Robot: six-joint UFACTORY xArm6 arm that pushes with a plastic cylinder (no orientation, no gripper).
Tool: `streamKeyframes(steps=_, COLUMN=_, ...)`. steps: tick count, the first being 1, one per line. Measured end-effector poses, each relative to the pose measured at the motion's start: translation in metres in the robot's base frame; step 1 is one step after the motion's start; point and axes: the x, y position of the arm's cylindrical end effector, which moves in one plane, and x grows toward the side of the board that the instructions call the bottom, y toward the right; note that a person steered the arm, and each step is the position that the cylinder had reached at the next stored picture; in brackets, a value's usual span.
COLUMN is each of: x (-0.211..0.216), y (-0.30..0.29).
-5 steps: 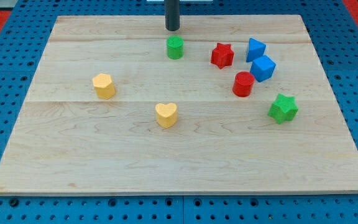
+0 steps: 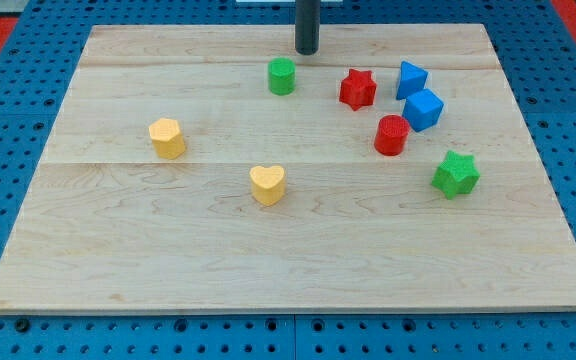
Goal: Point your arm to the center
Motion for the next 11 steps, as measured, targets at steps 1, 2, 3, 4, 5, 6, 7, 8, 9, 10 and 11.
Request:
streamKeyframes(steps=1, x=0.021, y=0.001)
streamKeyframes(steps=2, x=0.034, y=-0.002)
streamKeyframes(steps=3, x=0.070, y=-0.002)
streamKeyframes(steps=4, x=0.078, y=-0.004)
streamKeyframes(steps=5, x=0.080, y=-0.049)
streamKeyframes(steps=6, x=0.058, y=-0.072)
streamKeyframes(steps=7, x=0.053, y=-0.076)
streamKeyframes(steps=8, x=0.116, y=-0.106)
streamKeyframes(steps=9, x=0.119, y=-0.108)
streamKeyframes(steps=10, x=0.095, y=-0.095)
streamKeyframes(steps=11, x=0.100, y=-0.088)
